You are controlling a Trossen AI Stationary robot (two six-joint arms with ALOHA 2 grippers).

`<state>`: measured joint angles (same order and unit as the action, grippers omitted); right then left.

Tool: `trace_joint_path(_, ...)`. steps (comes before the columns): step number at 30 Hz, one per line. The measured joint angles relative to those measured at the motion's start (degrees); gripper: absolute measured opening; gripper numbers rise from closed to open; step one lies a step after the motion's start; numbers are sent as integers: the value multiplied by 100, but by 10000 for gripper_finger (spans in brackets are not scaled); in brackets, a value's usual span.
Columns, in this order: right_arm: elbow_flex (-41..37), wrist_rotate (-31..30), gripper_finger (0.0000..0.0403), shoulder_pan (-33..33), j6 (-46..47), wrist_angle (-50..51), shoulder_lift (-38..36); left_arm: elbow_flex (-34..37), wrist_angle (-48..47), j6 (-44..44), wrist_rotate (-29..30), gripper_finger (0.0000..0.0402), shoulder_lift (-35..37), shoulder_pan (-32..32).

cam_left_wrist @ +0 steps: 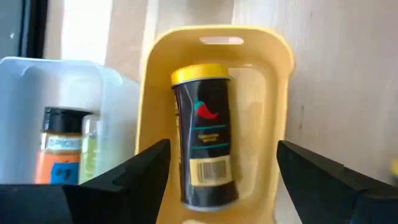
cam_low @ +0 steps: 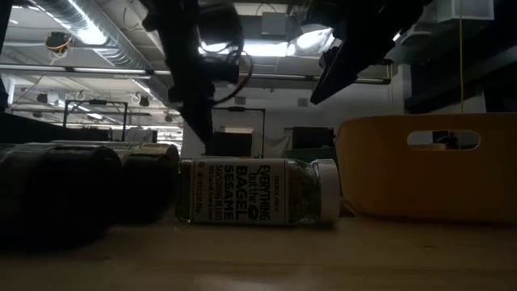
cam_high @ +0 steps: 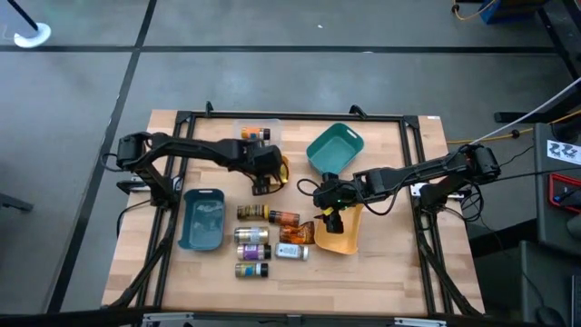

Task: Sort spices by type
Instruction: Put the yellow seasoning can into the top yellow bin

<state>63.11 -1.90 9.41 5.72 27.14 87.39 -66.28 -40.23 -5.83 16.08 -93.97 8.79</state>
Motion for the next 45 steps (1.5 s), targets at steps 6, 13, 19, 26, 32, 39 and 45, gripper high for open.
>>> trace_joint_path(6,0,1,270,0,-5,79,0,-543,-898,696,-660,277,9,-301)
trace_joint_path(13,0,1,270,0,-19,168,0,-544,-1243,1105,-1333,276,-16,-918)
trace_joint_path(19,0,1,270,0,-24,172,0,-410,-1144,1450,-1335,276,-62,-1346)
trace_joint_path(26,0,1,270,0,-26,170,0,184,-748,1831,-1261,276,-63,-1532)
trace_joint_path(32,0,1,270,0,-28,168,0,572,-511,1917,-1250,276,-75,-1529)
trace_joint_path(39,0,1,270,0,-28,167,0,1091,207,1916,-1250,276,-79,-1520)
trace_joint_path(45,0,1,270,0,-28,164,0,1250,336,1912,-1250,275,-80,-1437)
